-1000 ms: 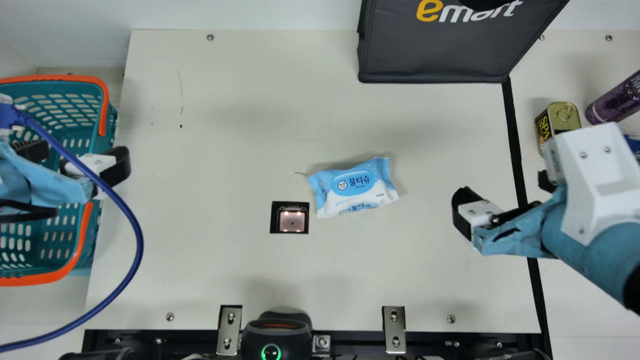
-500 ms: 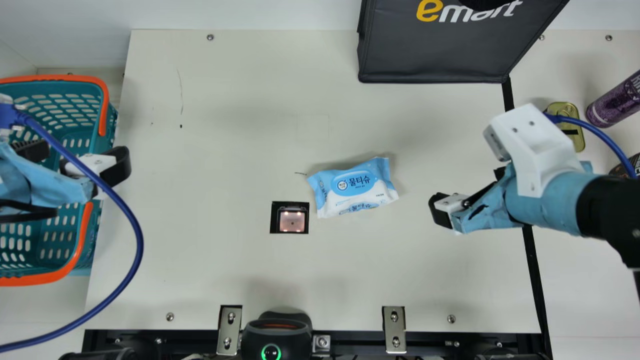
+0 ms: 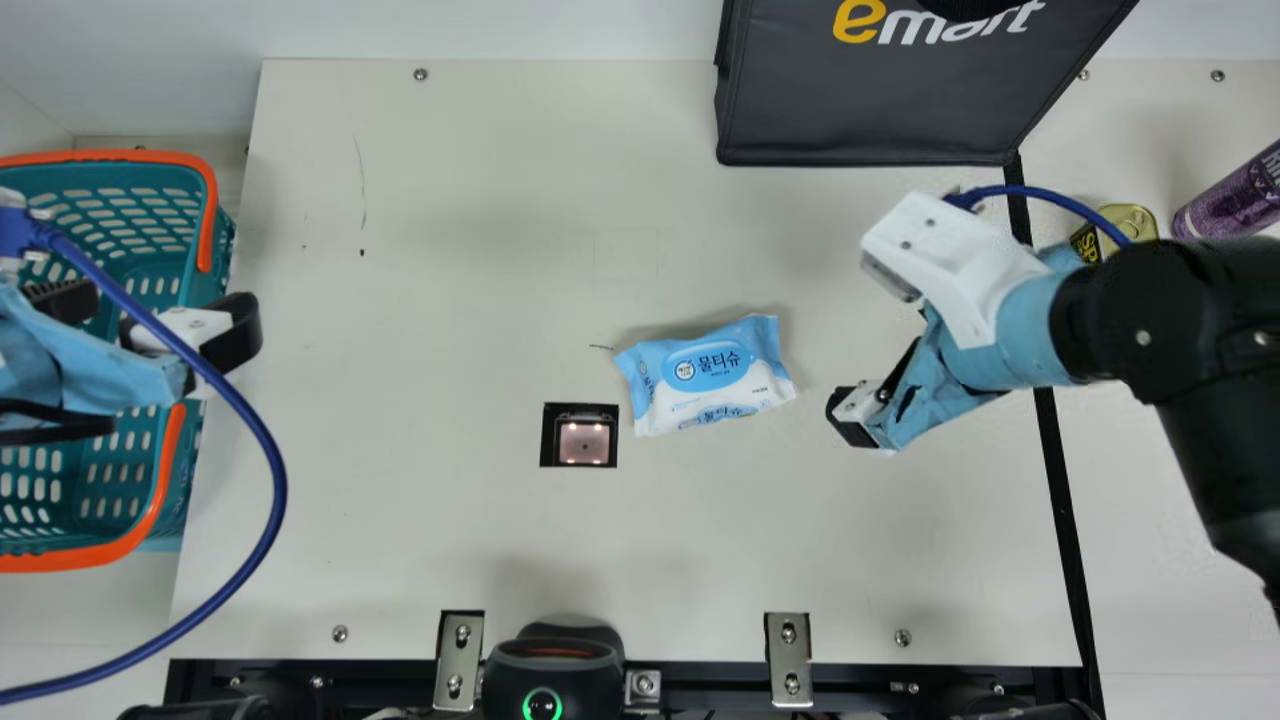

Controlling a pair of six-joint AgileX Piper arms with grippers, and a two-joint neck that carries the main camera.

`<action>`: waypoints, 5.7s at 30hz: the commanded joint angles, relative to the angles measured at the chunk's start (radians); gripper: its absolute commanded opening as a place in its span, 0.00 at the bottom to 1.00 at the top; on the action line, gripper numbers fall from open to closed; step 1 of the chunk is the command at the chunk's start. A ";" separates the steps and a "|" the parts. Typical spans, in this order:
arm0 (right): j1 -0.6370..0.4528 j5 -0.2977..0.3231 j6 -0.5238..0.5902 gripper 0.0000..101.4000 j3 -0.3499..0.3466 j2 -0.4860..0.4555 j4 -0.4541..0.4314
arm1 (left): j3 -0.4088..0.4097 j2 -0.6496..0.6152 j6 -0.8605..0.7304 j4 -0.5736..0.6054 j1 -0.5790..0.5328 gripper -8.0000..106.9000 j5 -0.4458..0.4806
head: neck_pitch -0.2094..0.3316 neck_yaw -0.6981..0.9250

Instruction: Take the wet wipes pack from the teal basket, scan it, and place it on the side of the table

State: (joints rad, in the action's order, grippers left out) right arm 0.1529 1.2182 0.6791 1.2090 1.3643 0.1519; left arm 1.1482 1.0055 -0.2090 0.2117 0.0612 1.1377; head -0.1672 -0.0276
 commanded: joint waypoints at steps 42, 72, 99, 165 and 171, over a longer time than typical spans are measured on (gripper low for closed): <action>0.317 -0.183 0.419 0.94 0.020 0.244 0.047 | 0.000 0.000 0.000 0.000 0.000 0.85 0.000 | 0.029 0.000; 0.401 -0.362 0.493 0.94 0.007 0.420 -0.064 | 0.000 0.000 0.000 0.000 0.000 0.85 0.000 | 0.029 0.000; 0.402 -0.270 0.339 0.00 0.113 0.463 -0.097 | 0.000 0.000 0.000 0.000 0.000 0.85 0.000 | 0.029 0.000; -0.328 -0.124 -0.169 0.00 -0.115 0.026 -0.152 | 0.000 0.000 0.000 0.000 0.000 0.85 0.000 | 0.029 -0.349; -0.457 -0.138 -0.113 0.00 -0.164 -0.013 -0.144 | 0.000 0.000 0.000 0.000 0.000 0.85 0.000 | 0.029 -0.349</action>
State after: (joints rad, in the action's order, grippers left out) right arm -0.2603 1.0810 0.5548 1.0519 1.3542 0.0000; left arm 1.1482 1.0055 -0.2090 0.2117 0.0612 1.1377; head -0.1672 -0.3743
